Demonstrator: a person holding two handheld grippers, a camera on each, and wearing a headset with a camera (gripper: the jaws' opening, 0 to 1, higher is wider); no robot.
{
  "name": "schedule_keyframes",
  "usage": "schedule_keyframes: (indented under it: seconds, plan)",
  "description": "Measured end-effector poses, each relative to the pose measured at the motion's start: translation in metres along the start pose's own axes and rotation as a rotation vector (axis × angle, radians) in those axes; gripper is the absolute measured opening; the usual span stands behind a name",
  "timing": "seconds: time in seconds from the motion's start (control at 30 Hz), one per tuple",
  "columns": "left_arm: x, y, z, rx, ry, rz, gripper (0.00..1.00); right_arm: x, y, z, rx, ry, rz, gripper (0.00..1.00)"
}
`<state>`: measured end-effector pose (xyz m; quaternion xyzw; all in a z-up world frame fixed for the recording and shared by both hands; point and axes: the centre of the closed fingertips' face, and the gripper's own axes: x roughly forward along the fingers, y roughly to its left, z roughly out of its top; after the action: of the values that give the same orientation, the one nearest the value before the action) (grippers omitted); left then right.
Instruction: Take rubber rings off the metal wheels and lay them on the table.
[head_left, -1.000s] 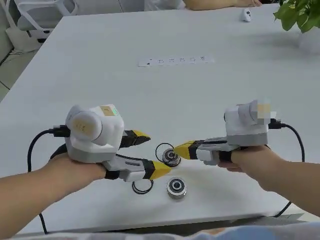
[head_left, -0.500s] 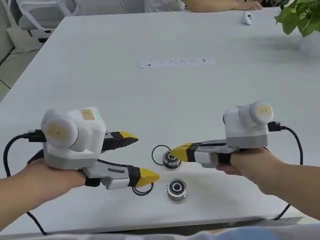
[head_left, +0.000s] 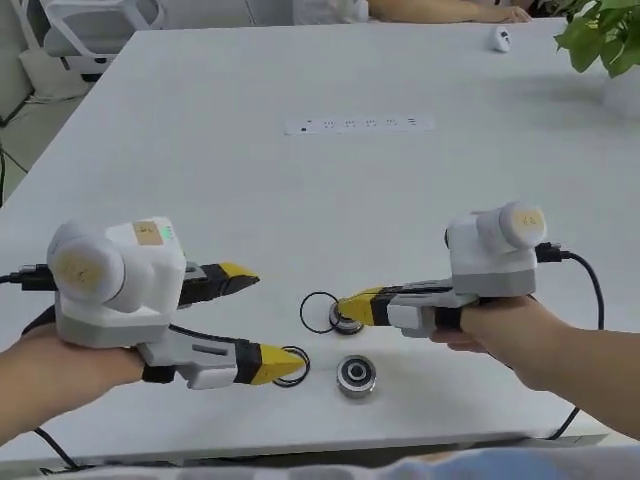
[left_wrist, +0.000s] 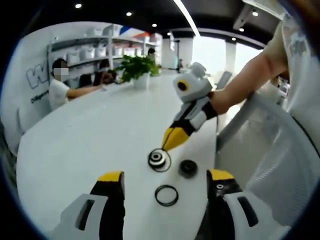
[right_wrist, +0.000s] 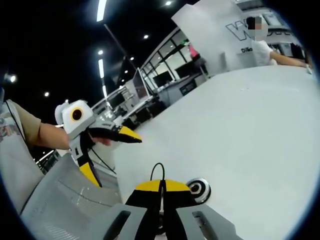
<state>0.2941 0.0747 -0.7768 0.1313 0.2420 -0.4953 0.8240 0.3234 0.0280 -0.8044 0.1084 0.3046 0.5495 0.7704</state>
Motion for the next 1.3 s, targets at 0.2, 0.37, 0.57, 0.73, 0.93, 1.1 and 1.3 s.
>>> schedule_keyframes:
  seconds: [0.2, 0.37, 0.57, 0.73, 0.93, 1.1, 1.3]
  plan:
    - [-0.008, 0.002, -0.004, -0.007, 0.001, 0.013, 0.68, 0.002, 0.003, 0.001, -0.001, 0.006, 0.012, 0.0]
    - [-0.013, 0.004, -0.006, -0.011, -0.001, 0.024, 0.69, 0.006, 0.01, -0.001, -0.004, 0.016, 0.025, 0.0]
    - [-0.017, 0.004, -0.009, -0.008, 0.003, 0.03, 0.71, 0.012, 0.018, -0.003, -0.005, 0.033, 0.043, 0.0]
    - [-0.022, 0.006, -0.011, -0.012, 0.002, 0.039, 0.72, 0.016, 0.021, -0.007, -0.006, 0.053, 0.058, 0.0]
    - [-0.026, 0.007, -0.016, -0.019, 0.006, 0.047, 0.72, 0.023, 0.024, -0.012, -0.008, 0.08, 0.072, 0.0]
    - [-0.029, 0.007, -0.018, -0.026, 0.006, 0.051, 0.72, 0.027, 0.025, -0.017, -0.004, 0.103, 0.083, 0.0]
    - [-0.033, 0.01, -0.019, -0.031, 0.002, 0.06, 0.72, 0.034, 0.024, -0.024, -0.003, 0.138, 0.085, 0.0]
